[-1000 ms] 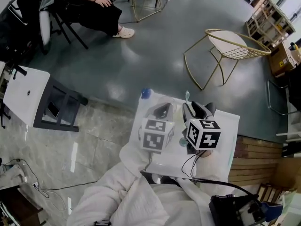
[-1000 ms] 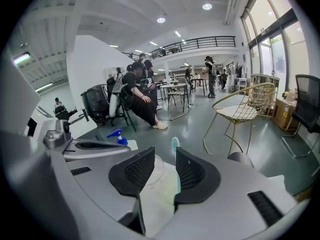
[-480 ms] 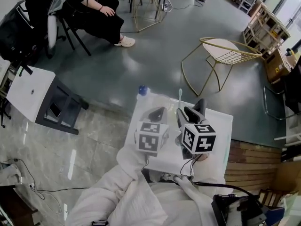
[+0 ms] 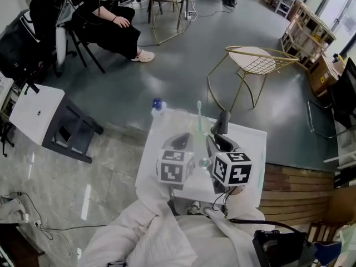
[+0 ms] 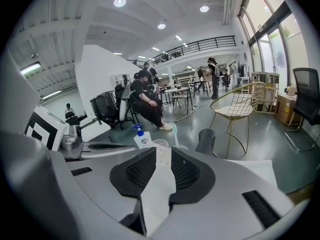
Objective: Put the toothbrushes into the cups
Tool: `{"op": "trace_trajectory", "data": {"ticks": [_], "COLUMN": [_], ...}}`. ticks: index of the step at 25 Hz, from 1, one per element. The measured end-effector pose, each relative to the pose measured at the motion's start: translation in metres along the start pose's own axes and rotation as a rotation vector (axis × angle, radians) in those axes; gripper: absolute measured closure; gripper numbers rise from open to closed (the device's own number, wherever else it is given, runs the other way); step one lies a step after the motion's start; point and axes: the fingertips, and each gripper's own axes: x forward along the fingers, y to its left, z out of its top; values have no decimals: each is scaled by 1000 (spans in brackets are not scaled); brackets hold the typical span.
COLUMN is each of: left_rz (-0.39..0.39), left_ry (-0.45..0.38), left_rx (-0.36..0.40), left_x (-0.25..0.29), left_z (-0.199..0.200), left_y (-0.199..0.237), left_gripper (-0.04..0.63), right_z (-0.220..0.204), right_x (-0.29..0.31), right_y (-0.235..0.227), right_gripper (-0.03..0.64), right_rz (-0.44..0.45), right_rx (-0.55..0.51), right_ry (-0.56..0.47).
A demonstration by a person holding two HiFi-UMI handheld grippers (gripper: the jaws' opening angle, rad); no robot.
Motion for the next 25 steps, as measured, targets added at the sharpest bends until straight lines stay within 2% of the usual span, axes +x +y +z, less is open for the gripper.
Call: {"op": "trace_trajectory", "data": {"ticks": [3,6,12,18,22,25], "left_rz": [1,6,32,84,90,80], "left_ry": [7,13,30,66,74,58], "left_rx": [6,8,11,1,-12,22], "left_x": [-3,-6,-10,-11,-10,-8], "left_z": [-8,-15,-36,-65,-75,-70], "left_y": [-15,-29,-47,-46,-51,-56], "left_gripper": [597,597,597,597,597,597], "right_z": [-8,-15,-35,-52,-67,-70], "right_x": [-14,-27,-45,-50,-51,-52], "right_y": [-14,-26,-48,-58,-61,-66], "right_gripper": [548,558,568,569,569,569], "right_rz": [-20,-28,-34,-29,-26,-37], "right_rx": [16,30,64,84,103,120], "right_ry": [-5,-6,-2,3,21,21]}}
